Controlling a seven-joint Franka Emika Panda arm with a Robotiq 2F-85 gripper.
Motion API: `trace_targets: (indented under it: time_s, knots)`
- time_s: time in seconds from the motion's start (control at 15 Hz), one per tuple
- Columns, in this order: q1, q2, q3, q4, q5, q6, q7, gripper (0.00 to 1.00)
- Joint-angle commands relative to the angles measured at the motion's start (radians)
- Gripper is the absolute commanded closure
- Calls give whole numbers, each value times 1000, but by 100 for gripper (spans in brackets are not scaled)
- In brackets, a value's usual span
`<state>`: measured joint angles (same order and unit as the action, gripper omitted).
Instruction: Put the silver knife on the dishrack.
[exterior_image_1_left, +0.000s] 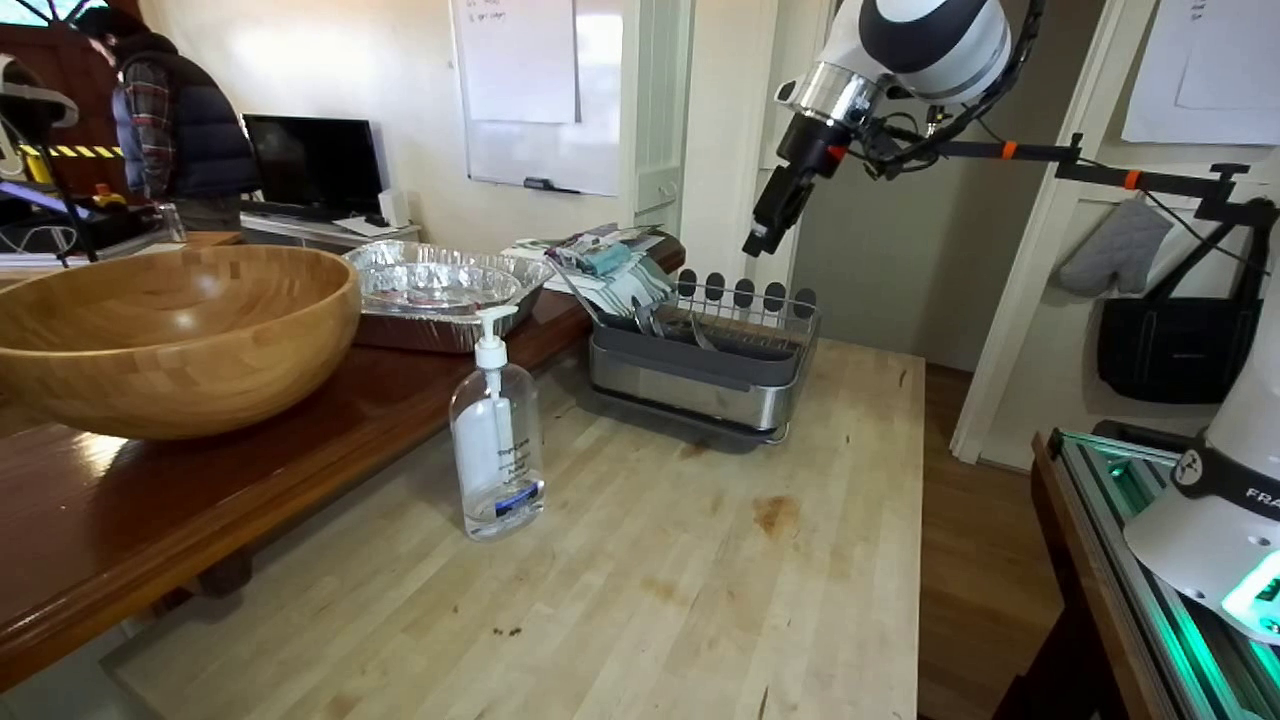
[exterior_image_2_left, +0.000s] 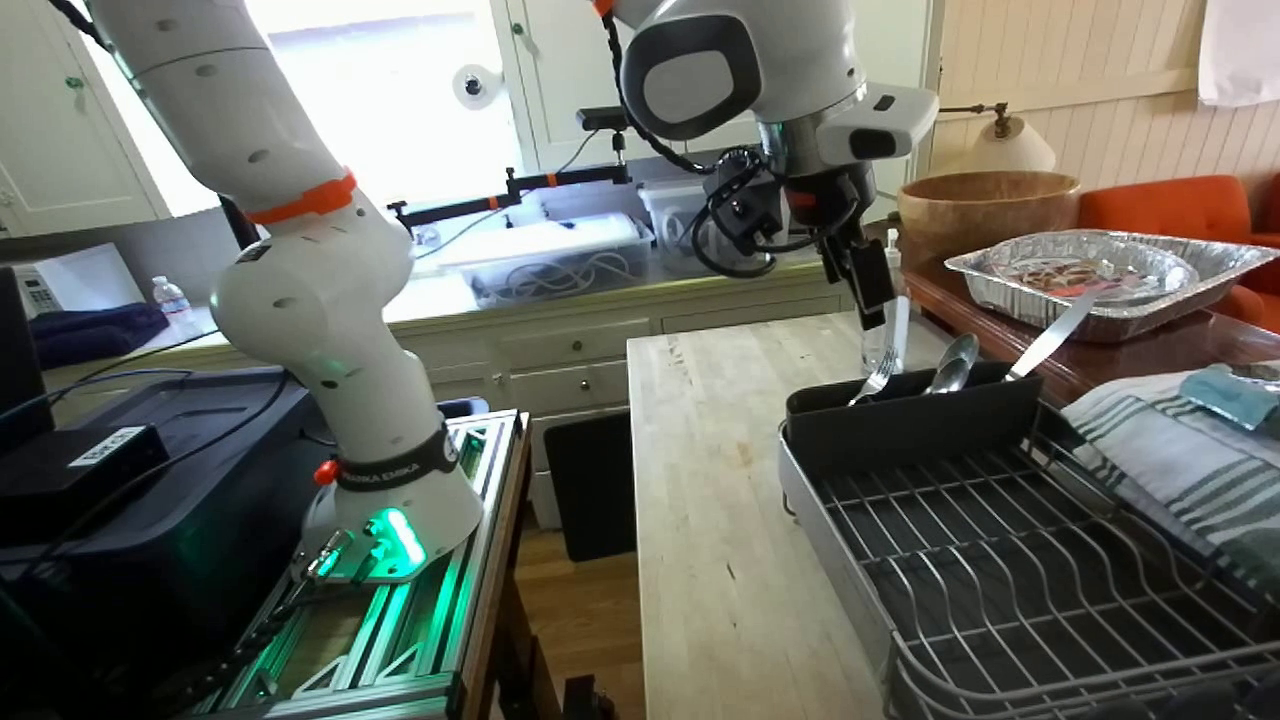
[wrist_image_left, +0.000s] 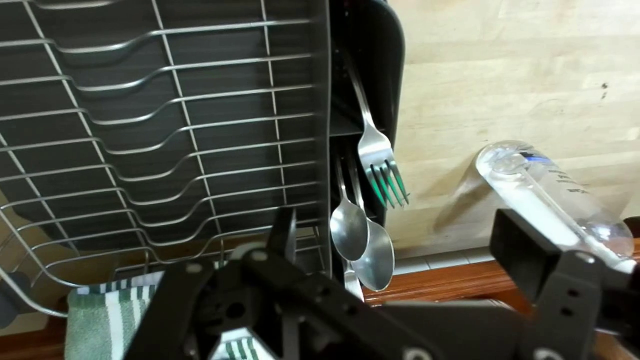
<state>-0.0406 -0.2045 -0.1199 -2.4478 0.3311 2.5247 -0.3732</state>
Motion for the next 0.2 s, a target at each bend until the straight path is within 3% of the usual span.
trace_targets:
  time_s: [0.0, 0.13]
  knots:
    - [12, -1, -11, 1, -6, -1, 6, 0]
    - [12, -1, -11, 1, -6, -1, 6, 0]
